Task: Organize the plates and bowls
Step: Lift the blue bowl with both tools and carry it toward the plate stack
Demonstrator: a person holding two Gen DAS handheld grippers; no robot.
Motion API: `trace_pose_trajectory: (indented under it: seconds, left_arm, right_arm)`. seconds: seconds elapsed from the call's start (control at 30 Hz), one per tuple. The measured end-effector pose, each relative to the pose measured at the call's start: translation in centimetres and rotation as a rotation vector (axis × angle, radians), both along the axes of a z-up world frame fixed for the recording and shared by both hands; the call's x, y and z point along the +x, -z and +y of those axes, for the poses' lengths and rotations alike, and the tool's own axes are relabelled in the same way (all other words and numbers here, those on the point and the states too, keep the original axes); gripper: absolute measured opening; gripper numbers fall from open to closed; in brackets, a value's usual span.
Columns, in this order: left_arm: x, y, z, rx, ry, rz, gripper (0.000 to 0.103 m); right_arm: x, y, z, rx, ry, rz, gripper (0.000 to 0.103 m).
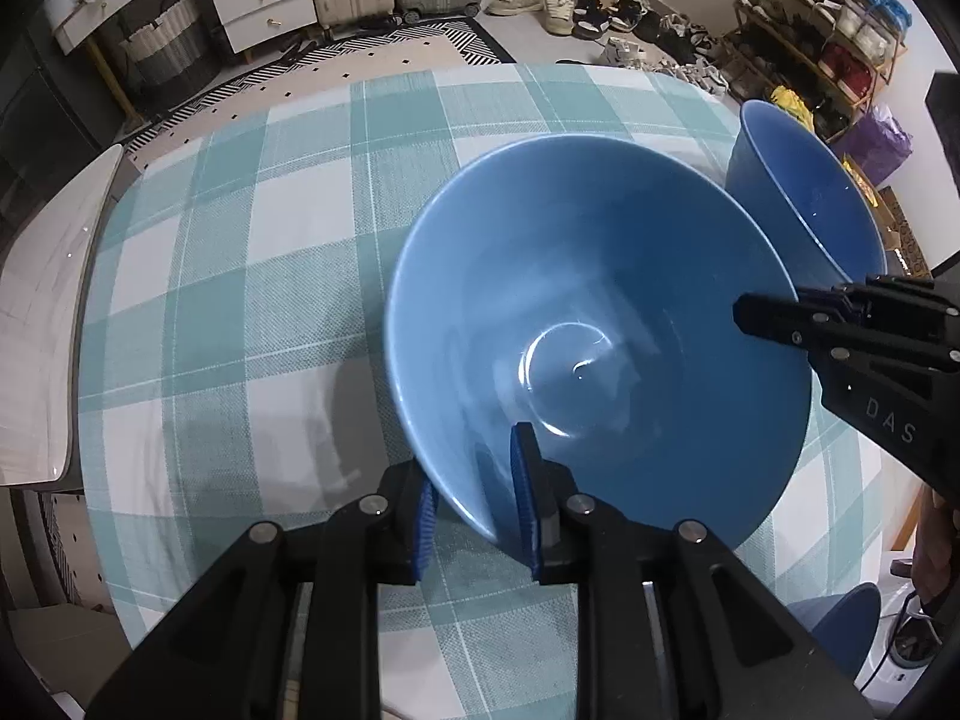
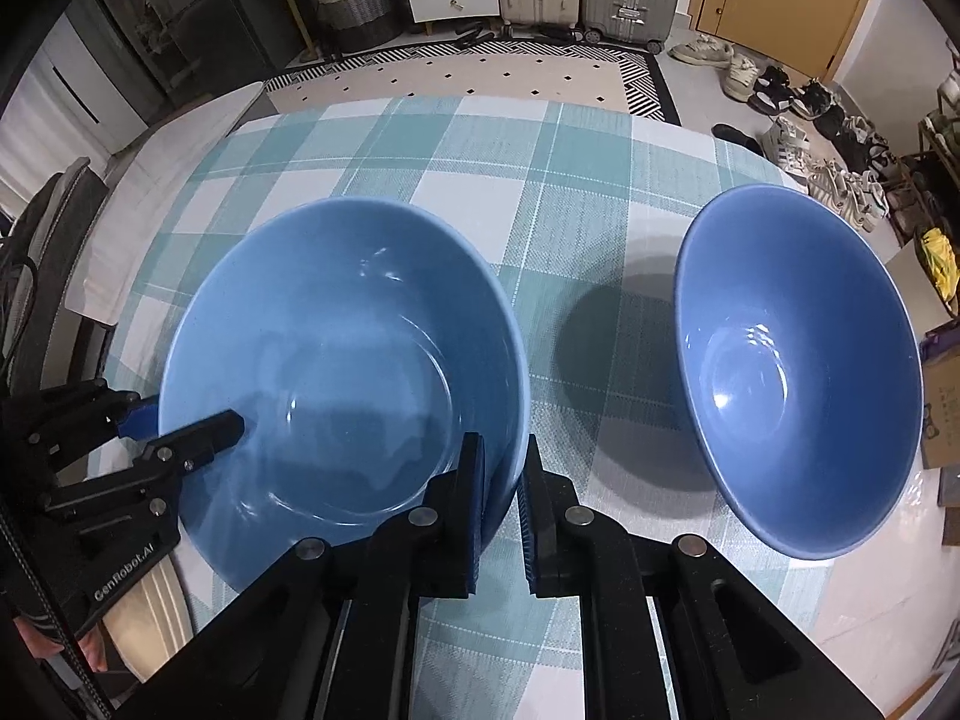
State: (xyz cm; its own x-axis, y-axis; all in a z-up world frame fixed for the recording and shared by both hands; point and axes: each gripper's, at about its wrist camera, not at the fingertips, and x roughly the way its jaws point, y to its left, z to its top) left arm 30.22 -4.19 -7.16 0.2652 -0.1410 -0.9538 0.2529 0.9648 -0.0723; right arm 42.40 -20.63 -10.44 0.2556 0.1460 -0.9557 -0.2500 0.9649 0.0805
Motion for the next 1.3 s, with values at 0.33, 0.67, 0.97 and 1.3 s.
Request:
trace_pose_trajectory:
  seconds: [0.33, 0.67, 0.97, 1.3]
  left_arm:
    - [0.1, 0.1, 0.0, -0.004, 0.002, 0.010, 0.022]
    - [-0.3, 0.1, 0.1, -0.031, -0.006, 0.027, 0.021]
    - [-1.6, -1.6, -0.5, -0.026, 0.007, 0.002, 0.021]
    - [-4.1, -4.9, -1.4, -0.026, 0.029, -0.045, 0.021]
  right_arm:
    - [0.4, 0.8, 0.6, -0.040, -0.018, -0.003, 0.011]
    - [0.2, 0.8, 0.8, -0.062, -0.001, -0.007, 0.010]
    - [-1.1, -0.9, -0.2, -0.029, 0.029, -0.012, 0.010]
    - [-4.1, -4.5, -1.2, -0.034, 0.047, -0.054, 0.010]
